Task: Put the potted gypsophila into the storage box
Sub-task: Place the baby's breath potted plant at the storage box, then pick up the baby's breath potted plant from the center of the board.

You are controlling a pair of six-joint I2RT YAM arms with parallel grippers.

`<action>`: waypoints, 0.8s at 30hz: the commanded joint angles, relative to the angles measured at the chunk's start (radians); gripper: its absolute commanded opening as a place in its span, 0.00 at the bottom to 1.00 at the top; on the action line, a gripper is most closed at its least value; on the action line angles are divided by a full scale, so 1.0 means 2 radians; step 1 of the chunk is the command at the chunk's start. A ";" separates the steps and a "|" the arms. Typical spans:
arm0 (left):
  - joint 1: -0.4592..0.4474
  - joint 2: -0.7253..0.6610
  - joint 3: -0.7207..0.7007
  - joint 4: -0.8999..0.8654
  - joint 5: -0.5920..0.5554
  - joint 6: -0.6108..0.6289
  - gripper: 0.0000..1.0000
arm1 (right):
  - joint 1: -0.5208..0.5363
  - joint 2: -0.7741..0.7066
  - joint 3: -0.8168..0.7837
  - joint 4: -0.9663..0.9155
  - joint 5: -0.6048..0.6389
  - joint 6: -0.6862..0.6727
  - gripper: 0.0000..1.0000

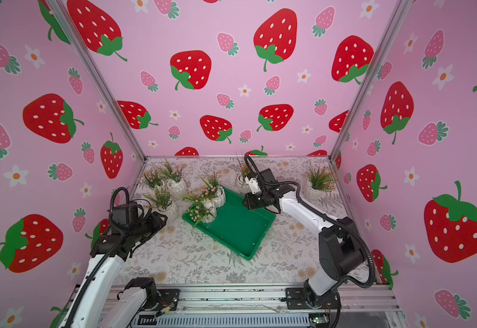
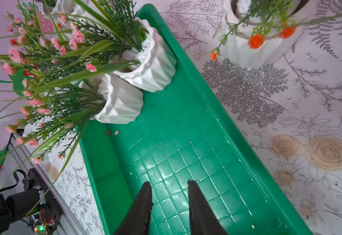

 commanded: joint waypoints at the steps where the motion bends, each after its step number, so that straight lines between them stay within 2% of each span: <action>1: 0.034 0.005 -0.014 0.015 0.003 -0.026 0.56 | -0.007 0.000 0.003 -0.014 -0.021 -0.016 0.33; 4: 0.063 0.015 -0.019 0.035 0.019 -0.025 0.53 | -0.015 0.006 0.007 -0.012 -0.029 -0.019 0.33; 8: 0.077 0.046 -0.009 0.054 0.033 -0.011 0.49 | -0.022 0.014 0.014 -0.014 -0.048 -0.031 0.33; 12: 0.084 0.085 -0.002 0.079 0.027 -0.007 0.47 | -0.025 0.019 0.020 -0.007 -0.099 -0.050 0.32; 18: 0.098 0.151 0.017 0.108 0.045 -0.010 0.44 | -0.039 0.014 0.001 0.049 -0.179 -0.031 0.33; 24: 0.098 0.178 0.018 0.129 0.038 -0.016 0.44 | -0.040 0.010 -0.008 0.059 -0.184 -0.031 0.33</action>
